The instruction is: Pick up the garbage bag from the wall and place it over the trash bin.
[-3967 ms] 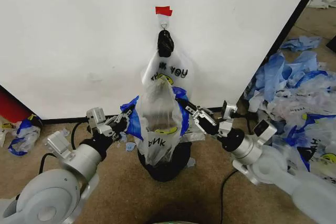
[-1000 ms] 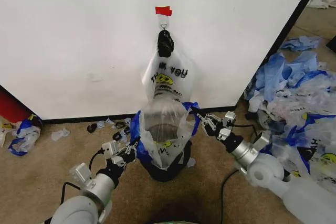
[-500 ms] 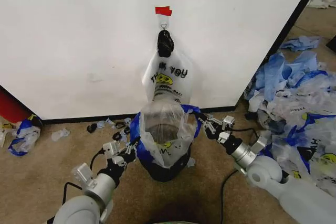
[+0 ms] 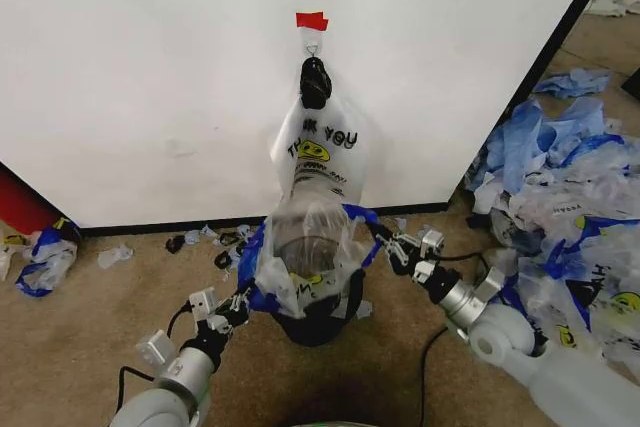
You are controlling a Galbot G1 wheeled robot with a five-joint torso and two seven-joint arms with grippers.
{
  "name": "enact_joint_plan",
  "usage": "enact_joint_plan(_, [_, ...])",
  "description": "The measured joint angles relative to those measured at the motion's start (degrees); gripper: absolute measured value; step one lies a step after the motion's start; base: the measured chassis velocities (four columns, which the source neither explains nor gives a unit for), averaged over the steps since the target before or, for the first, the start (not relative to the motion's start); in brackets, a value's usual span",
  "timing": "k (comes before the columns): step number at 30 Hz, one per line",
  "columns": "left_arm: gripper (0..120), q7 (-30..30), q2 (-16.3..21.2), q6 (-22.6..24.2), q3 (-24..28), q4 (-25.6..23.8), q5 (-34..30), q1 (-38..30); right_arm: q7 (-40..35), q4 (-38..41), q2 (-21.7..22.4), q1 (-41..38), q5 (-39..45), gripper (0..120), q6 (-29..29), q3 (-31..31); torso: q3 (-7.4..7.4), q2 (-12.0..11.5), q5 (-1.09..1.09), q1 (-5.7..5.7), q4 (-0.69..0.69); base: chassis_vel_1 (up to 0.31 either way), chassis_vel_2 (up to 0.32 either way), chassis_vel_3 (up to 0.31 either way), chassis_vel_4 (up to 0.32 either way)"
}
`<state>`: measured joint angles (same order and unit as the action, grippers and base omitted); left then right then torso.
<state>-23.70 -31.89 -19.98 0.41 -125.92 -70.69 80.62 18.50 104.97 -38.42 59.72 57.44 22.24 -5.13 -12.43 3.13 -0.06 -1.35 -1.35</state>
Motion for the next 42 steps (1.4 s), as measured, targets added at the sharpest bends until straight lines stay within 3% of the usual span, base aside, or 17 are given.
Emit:
enact_joint_plan(17, [0, 1.5, -1.0, -0.5, -1.6, 1.1, 5.8, 7.1, 1.6, -2.0, 0.7, 10.2, -6.4, 0, 3.6, 1.0, 0.01, 0.0, -0.01, 0.0, -0.03, 0.0, 0.0, 0.0, 0.0])
enact_joint_plan(20, [0, 1.7, -1.3, -0.6, -3.5, 0.7, 6.4, 10.0, 1.8, -2.5, 0.7, 9.9, -6.7, 0, 3.7, 0.6, 0.01, 0.0, 0.02, 0.0, 0.05, 0.0, 0.0, 0.0, 0.0])
enact_joint_plan(28, [0, 2.7, -3.2, -1.4, -3.4, 2.8, 9.6, 12.7, 2.7, -6.3, -0.5, 11.0, -8.6, 0, 5.0, 0.2, 0.0, 0.0, 0.0, 0.0, 0.0, 0.0, 0.0, 0.0, 0.0])
enact_joint_plan(42, [0, 3.4, -6.0, -2.2, 0.6, 7.3, 10.7, 7.6, 2.0, -11.1, -3.3, 10.1, -9.8, 0, 5.3, -1.2, 0.0, 0.0, 0.0, 0.0, -0.01, 0.0, 0.0, 0.0, 0.0])
